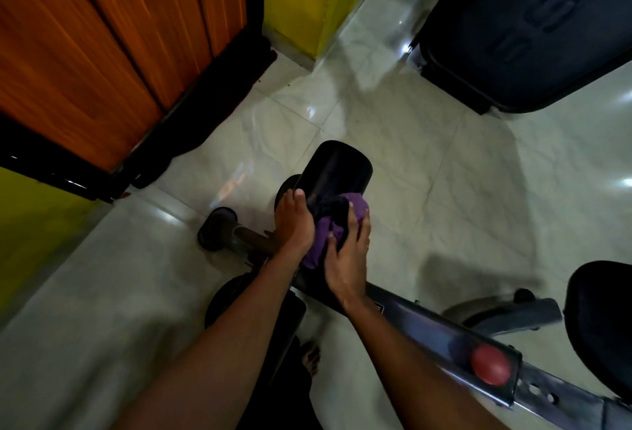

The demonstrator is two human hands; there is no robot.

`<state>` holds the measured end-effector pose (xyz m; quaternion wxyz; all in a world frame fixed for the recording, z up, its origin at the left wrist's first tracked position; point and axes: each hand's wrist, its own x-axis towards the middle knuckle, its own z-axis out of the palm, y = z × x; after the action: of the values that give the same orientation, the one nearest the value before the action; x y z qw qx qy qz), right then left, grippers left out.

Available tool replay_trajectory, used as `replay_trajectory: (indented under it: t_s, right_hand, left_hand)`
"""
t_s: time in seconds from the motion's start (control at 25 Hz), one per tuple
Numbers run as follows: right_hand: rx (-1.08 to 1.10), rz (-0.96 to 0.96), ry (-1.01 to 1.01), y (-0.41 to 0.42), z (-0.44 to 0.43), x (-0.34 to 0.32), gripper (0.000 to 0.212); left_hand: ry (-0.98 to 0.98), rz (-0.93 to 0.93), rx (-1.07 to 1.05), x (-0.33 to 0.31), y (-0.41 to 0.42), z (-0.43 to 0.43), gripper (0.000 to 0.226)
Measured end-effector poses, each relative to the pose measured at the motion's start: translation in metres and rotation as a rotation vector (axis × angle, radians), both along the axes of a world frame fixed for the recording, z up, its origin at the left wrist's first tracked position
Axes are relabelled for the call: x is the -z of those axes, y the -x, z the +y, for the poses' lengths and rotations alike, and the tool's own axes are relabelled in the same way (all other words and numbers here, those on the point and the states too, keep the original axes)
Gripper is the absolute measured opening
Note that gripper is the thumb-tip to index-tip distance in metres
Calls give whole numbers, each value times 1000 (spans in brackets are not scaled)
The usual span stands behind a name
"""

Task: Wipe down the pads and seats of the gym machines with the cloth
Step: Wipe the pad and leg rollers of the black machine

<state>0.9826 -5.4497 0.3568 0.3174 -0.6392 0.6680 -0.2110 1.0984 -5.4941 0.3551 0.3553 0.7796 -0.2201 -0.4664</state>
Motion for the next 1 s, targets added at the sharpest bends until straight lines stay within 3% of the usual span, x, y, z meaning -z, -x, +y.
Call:
replay_trajectory:
  t_s: [0.12, 0.2, 0.32, 0.4, 0.48, 0.56, 0.64, 0.8, 0.88, 1.0]
  right_hand:
    - [-285, 151, 181, 6, -43, -5, 66]
    - [-296, 228, 203, 5, -90, -8, 63]
    - [-29, 68, 23, 2, -135, -14, 56]
    - [187, -118, -61, 0, -135, -16, 57]
    - [298, -176, -87, -2, -109, -15, 60]
    - [209, -107, -78, -5, -62, -14, 62]
    - [-17, 65, -53, -3, -24, -19, 64]
    - [-430, 332, 170, 5, -64, -25, 70]
    - [-418, 406, 173, 2, -109, -24, 68]
    - [-109, 289, -7, -9, -149, -27, 62]
  left_hand:
    - [39, -57, 62, -26, 25, 13, 55]
    - [75, -73, 98, -31, 29, 21, 54]
    - [133, -113, 124, -20, 17, 20, 50]
    - [77, -41, 44, -2, 2, 7, 51]
    - [-11, 36, -21, 11, -8, -3, 54]
    - [-37, 43, -44, 11, -7, -8, 56]
    - [11, -25, -30, 1, 2, -4, 54]
    - [87, -160, 78, -16, 26, 16, 56]
    - [128, -218, 158, -12, 27, 23, 65]
    - [147, -209, 212, -3, 17, 25, 55]
